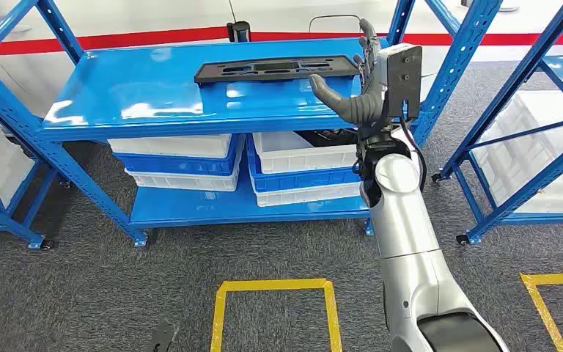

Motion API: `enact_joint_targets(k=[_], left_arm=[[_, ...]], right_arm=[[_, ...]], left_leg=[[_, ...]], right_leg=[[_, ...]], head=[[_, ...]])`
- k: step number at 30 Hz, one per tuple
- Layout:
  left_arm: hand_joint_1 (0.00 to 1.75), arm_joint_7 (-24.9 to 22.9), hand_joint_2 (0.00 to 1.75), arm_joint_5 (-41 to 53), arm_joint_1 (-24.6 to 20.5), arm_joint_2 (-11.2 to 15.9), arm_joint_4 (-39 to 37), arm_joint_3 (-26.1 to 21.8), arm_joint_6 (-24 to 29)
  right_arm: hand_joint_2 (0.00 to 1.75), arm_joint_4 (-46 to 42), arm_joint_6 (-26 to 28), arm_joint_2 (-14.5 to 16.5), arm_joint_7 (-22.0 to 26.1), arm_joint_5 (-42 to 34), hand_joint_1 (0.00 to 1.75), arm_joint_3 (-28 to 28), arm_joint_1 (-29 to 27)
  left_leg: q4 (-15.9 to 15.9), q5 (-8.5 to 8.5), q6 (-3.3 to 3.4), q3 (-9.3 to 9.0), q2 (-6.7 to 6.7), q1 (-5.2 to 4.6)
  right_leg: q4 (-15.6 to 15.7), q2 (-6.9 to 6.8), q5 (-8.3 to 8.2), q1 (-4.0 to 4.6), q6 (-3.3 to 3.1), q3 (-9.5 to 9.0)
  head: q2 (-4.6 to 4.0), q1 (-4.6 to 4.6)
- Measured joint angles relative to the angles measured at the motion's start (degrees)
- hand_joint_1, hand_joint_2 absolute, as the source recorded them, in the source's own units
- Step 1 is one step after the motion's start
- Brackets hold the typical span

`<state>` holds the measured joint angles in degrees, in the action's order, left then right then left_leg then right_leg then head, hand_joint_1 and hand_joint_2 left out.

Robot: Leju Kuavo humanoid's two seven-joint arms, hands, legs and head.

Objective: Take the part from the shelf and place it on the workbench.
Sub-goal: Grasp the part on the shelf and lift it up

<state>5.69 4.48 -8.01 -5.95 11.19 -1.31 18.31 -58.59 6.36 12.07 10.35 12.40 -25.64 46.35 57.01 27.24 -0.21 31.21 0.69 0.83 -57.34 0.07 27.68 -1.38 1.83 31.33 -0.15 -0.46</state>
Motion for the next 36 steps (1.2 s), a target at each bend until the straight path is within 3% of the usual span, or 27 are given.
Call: enact_joint_targets(k=[7, 11, 12, 14, 16, 17, 18, 20, 22, 24, 26, 28, 30, 31, 32, 33, 35, 36], left_arm=[[0.0, 0.0, 0.0, -0.1, 0.0, 0.5, 0.0, -0.1, -0.3], [0.0, 0.2, 0.0, -0.4, 0.0, 0.4, 0.0, -0.1, -0.4], [0.0, 0.3, 0.0, -0.4, -0.1, 0.4, 0.0, -0.2, -0.5], [0.0, 0.3, 0.0, -0.7, -0.1, 0.3, 0.0, -0.3, -0.5], [0.0, 0.4, 0.0, -1.0, -0.1, 0.2, 0.0, -0.4, -0.5], [0.0, 0.4, 0.0, -1.2, -0.1, 0.2, 0.0, -0.5, -0.5], [0.0, 0.4, 0.0, -1.4, -0.1, 0.1, 0.0, -0.6, -0.5], [0.0, 0.6, 0.0, -1.6, -0.1, 0.2, 0.0, -0.7, -0.6], [0.0, 0.7, 0.0, -1.8, -0.1, 0.3, 0.0, -0.9, -0.7], [0.0, 0.8, 0.0, -2.0, -0.1, 0.3, 0.0, -1.3, -0.7], [0.0, 0.9, 0.0, -2.2, -0.1, 0.3, 0.0, -1.6, -0.7], [0.0, 1.0, 0.0, -2.4, -0.1, 0.3, 0.0, -1.8, -0.7], [0.0, 1.1, 0.0, -2.6, 0.0, 0.3, 0.0, -2.0, -0.6], [0.0, 1.1, 0.0, -2.7, 0.1, 0.3, -0.1, -2.0, -0.6], [0.0, 1.1, 0.0, -2.7, 0.2, 0.3, -0.1, -2.0, -0.5], [0.0, 1.1, 0.0, -2.7, 0.2, 0.3, -0.1, -2.0, -0.4], [0.0, 1.1, 0.0, -2.9, 0.3, 0.5, -0.1, -2.2, -0.3], [0.0, 1.1, 0.0, -3.0, 0.3, 0.6, -0.1, -2.3, -0.2]], right_arm=[[1.75, 0.6, 0.0, 0.0, 1.0, -0.3, 0.0, 0.4, 0.2], [1.75, 0.4, 0.2, -0.1, 1.8, -0.5, 0.0, 0.9, 0.2], [1.75, 0.3, 0.2, -0.2, 1.9, -0.5, 0.0, 1.1, 0.2], [1.75, 0.3, 0.2, -0.6, 1.9, -0.5, 0.0, 1.4, 0.0], [1.75, 0.3, 0.2, -1.0, 1.9, -0.5, 0.0, 1.7, -0.6], [1.75, 0.3, 0.2, -1.2, 1.9, -0.5, 0.0, 1.8, -0.8], [1.75, 0.3, 0.2, -1.3, 1.9, -0.4, 0.0, 1.8, -0.9], [1.75, 0.3, 0.2, -1.5, 1.9, -0.4, 0.0, 1.9, -0.9], [1.75, 0.3, 0.1, -1.5, 2.0, -0.4, 0.0, 1.9, -0.9], [1.75, 0.3, 0.1, -1.4, 2.1, -0.3, 0.0, 1.9, -1.1], [1.75, 0.2, 0.0, -1.3, 2.2, -0.2, 0.0, 2.0, -1.0], [1.75, 0.3, -0.1, -1.1, 2.4, -0.2, 0.0, 2.0, -0.7], [1.75, 0.4, -0.2, -1.1, 2.4, -0.1, 0.0, 2.0, -0.8], [1.75, 0.4, -0.2, -1.1, 2.4, -0.1, 0.0, 2.0, -0.9], [1.75, 0.5, -0.2, -1.0, 2.4, -0.1, 0.0, 2.0, -1.0], [1.75, 0.5, -0.3, -1.0, 2.4, -0.1, 0.0, 2.1, -1.0], [1.75, 0.6, -0.4, -0.9, 2.4, -0.1, 0.0, 2.0, -0.9], [1.75, 0.6, -0.4, -0.9, 2.4, -0.1, 0.0, 2.0, -0.8]], left_leg=[[0.5, 0.18, 0.32, 0.35, -0.02, -0.11], [-1.0, -0.4, 1.48, -0.44, 0.23, 0.21], [-1.5, -0.64, 1.74, -0.77, 0.33, 0.42], [-1.8, -0.7, 1.92, -0.97, 0.41, 0.6], [-1.8, -0.47, 1.78, -1.09, 0.3, 0.73], [-1.7, -0.25, 1.56, -1.25, 0.22, 0.89], [-1.6, 0.05, 1.21, -1.5, 0.14, 1.11], [-1.2, 1.0, 0.16, -1.82, 0.08, 1.29], [-0.7, 1.72, -0.76, -1.75, 0.07, 1.13], [-0.7, 1.99, -1.19, -1.77, 0.08, 1.22], [0.6, 2.8, -1.45, -1.47, 0.07, 1.52], [6.6, 5.12, -1.5, 1.69, -0.01, 1.51], [14.8, 7.3, -1.2, 7.22, -0.12, 1.28], [17.1, 7.09, -0.87, 9.39, -0.16, 1.12], [17.1, 5.62, -0.32, 10.54, -0.21, 0.86], [15.0, 3.11, 0.42, 10.57, -0.28, 0.48], [7.8, -2.29, 2.66, 8.66, -0.62, -0.57], [4.9, -3.73, 3.68, 7.61, -0.78, -1.13]], right_leg=[[0.1, 0.0, -0.16, -0.25, 0.32, 0.05], [-0.7, -0.05, 0.22, 0.03, 0.79, 0.68], [-2.9, -0.06, 0.99, 0.12, 0.78, 1.91], [-10.2, -0.04, 3.07, 0.0, 0.7, 6.21], [-15.3, -0.05, 3.54, -0.25, 1.15, 9.95], [-14.8, -0.07, 2.42, -0.48, 1.7, 10.36], [-12.0, -0.13, 0.52, -0.76, 2.39, 9.67], [-4.6, -0.4, -3.09, -1.15, 3.52, 6.81], [-1.3, -0.29, -3.93, -1.15, 2.88, 5.41], [-1.6, 0.14, -3.27, -0.92, 1.42, 5.51], [-1.7, 0.44, -2.71, -0.86, 0.34, 5.1], [-1.7, 0.63, -2.13, -0.68, -0.71, 4.34], [-1.7, 0.76, -1.51, -0.06, -1.6, 3.7], [-1.7, 0.88, -1.19, 0.31, -1.97, 3.33], [-1.7, 1.03, -0.83, 0.68, -2.25, 2.87], [-1.6, 1.18, -0.45, 1.03, -2.42, 2.33], [-1.5, 1.41, 0.34, 1.42, -2.59, 1.27], [-1.3, 1.51, 0.63, 1.41, -2.54, 0.93]], head=[[0.0, 0.0], [0.0, 0.06], [0.0, 0.13], [0.0, 0.21], [0.0, 0.24], [0.0, 0.26], [0.0, 0.27], [0.0, 0.43], [0.0, 0.39], [0.0, 0.12], [0.0, -0.09], [0.0, -0.33], [0.0, -0.44], [0.0, -0.43], [0.0, -0.44], [0.0, -0.43], [0.0, -0.18], [0.0, 0.06]])
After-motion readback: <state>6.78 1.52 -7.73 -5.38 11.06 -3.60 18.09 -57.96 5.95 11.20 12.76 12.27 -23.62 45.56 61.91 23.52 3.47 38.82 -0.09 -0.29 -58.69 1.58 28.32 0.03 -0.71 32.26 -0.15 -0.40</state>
